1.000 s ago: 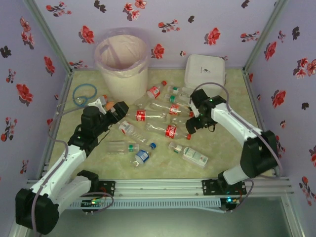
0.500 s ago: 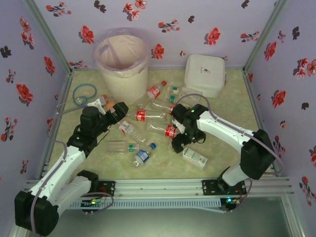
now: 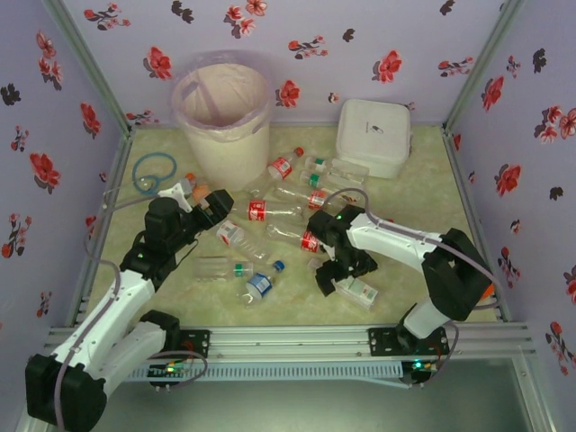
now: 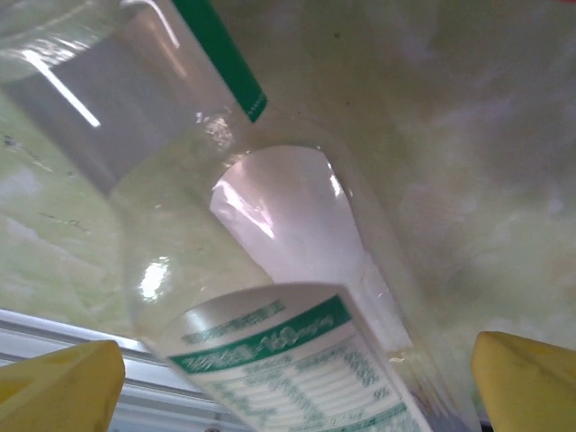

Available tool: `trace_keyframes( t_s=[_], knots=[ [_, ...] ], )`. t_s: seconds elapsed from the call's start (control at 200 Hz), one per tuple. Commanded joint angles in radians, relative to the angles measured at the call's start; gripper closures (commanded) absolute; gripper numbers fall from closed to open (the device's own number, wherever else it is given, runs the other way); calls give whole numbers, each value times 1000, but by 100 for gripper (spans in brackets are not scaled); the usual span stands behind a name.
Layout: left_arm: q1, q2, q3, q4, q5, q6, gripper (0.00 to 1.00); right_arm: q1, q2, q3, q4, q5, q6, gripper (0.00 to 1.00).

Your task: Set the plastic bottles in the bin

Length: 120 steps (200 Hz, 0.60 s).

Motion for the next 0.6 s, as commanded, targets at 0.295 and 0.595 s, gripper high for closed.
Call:
trace_keyframes(
  t_s=[0.295, 0.595],
  knots=[
    [-5, -60, -17, -6, 20, 23, 2, 6, -97, -32, 99, -8, 40, 38],
    [-12, -95, 8, -18, 40, 41, 2, -98, -326, 69, 215, -213, 60, 58]
  ],
)
